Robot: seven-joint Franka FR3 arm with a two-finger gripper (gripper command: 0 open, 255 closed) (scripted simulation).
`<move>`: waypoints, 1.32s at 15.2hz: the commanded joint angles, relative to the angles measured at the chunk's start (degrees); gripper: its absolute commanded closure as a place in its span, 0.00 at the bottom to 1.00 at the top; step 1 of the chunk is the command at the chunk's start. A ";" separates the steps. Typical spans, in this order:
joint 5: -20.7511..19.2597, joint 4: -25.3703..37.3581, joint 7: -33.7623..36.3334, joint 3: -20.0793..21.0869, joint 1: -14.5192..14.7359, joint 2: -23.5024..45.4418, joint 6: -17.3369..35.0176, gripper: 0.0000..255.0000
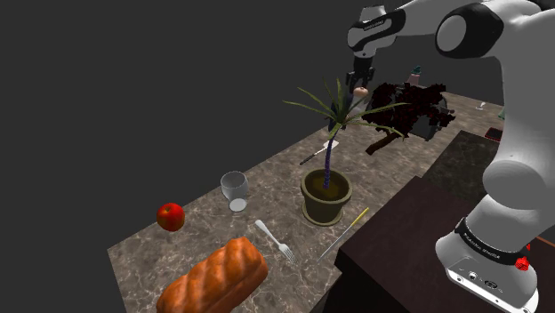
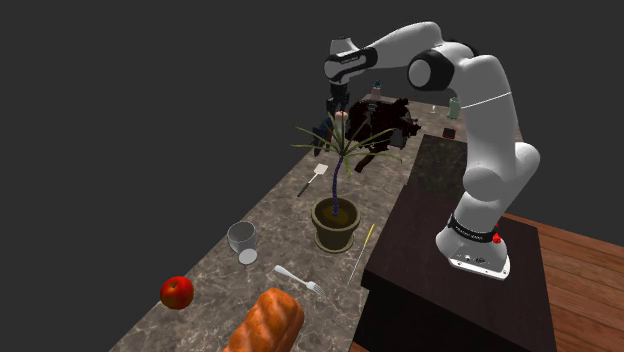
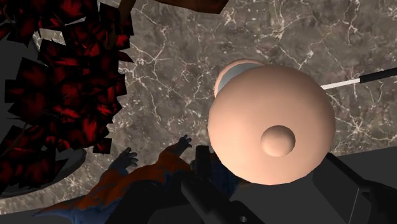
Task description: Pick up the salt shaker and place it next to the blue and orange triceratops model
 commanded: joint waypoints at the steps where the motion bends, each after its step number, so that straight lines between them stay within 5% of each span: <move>1: -0.01 -0.86 0.13 0.02 0.05 0.52 1.41 1.00; 20: 0.01 -5.53 0.71 0.12 -0.04 6.77 12.31 1.00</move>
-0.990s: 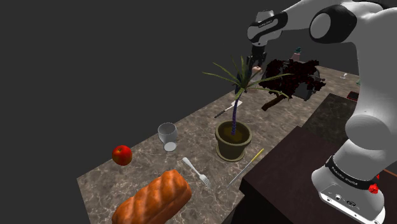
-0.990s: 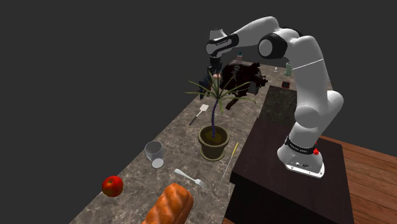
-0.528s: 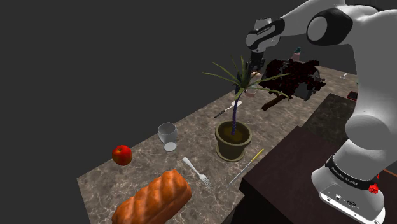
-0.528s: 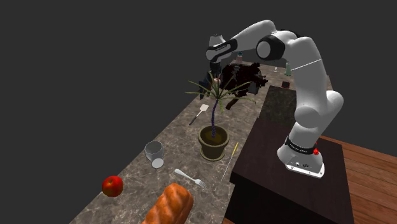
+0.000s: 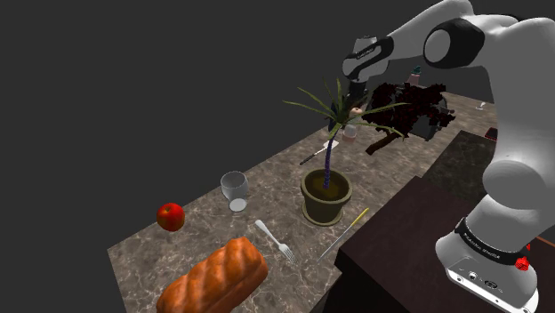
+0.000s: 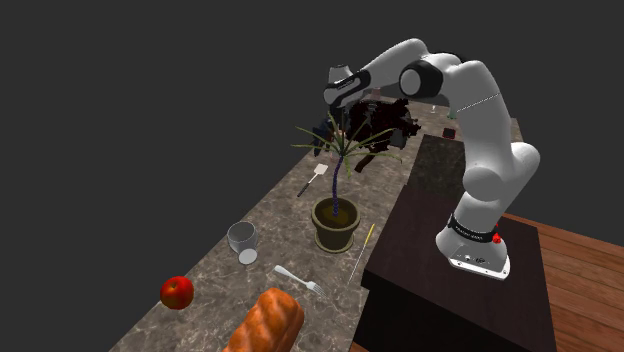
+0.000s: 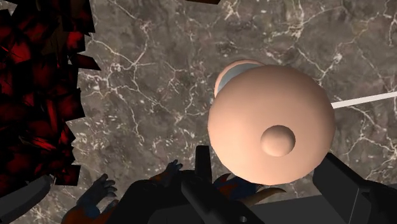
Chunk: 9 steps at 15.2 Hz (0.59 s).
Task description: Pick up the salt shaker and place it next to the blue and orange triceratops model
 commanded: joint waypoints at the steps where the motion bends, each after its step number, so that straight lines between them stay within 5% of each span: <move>1: 0.02 -0.12 -0.02 0.01 -0.08 0.98 1.14 1.00; 9: 0.04 -0.32 0.11 0.04 -0.12 3.07 3.43 1.00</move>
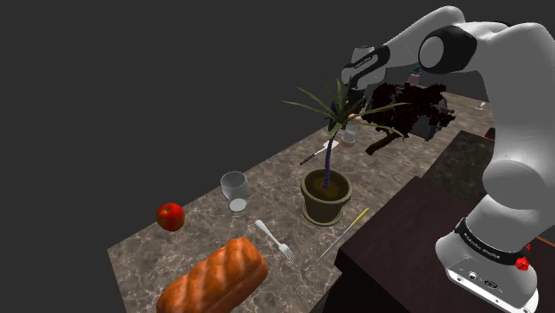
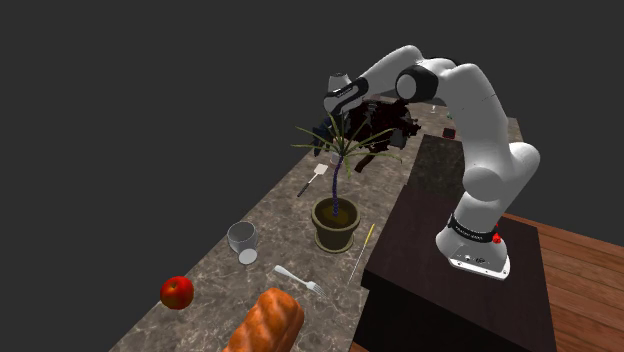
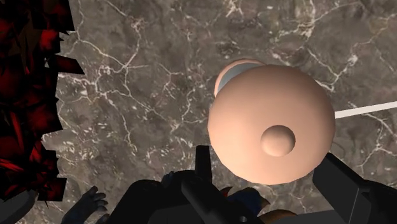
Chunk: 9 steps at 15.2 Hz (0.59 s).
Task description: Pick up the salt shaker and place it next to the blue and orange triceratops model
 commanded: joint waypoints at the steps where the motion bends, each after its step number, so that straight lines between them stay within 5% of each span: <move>1: 0.00 -0.06 0.00 0.00 0.00 0.00 0.10 1.00; 4: 0.00 -0.06 0.00 0.00 0.00 0.00 0.10 1.00; 5: 0.00 -0.06 0.00 0.00 0.00 0.00 0.10 0.00; 9: 0.00 -0.05 0.00 0.00 0.00 0.01 0.09 0.00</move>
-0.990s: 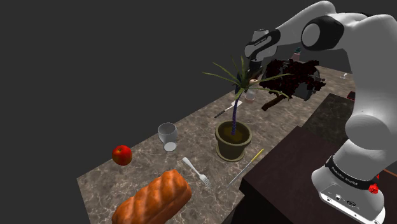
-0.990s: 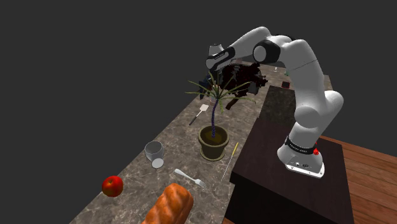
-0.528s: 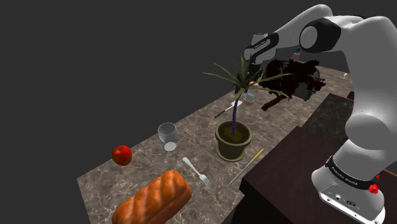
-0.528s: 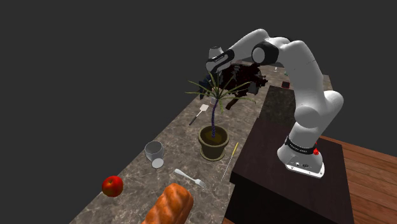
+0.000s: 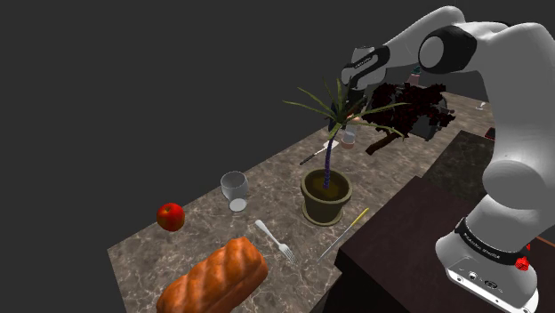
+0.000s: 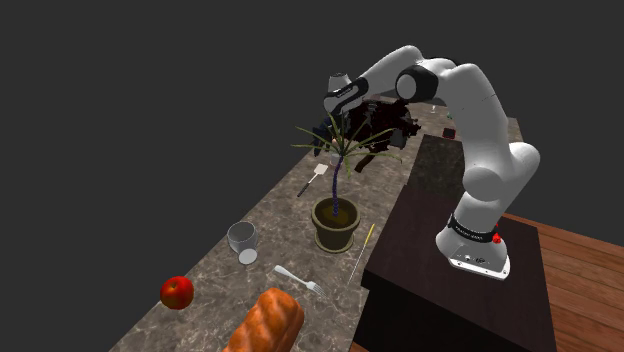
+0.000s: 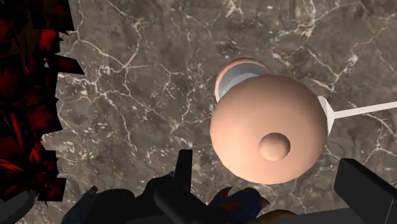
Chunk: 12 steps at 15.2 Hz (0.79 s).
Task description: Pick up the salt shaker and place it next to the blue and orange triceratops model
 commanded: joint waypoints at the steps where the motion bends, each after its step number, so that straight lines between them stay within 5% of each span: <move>1: 0.00 0.00 0.00 0.00 0.00 0.00 0.00 0.00; 5: -0.10 -0.21 0.06 -0.06 0.36 -4.61 -4.41 0.00; 12: -0.10 -0.21 0.06 -0.05 0.36 -4.61 -4.41 0.00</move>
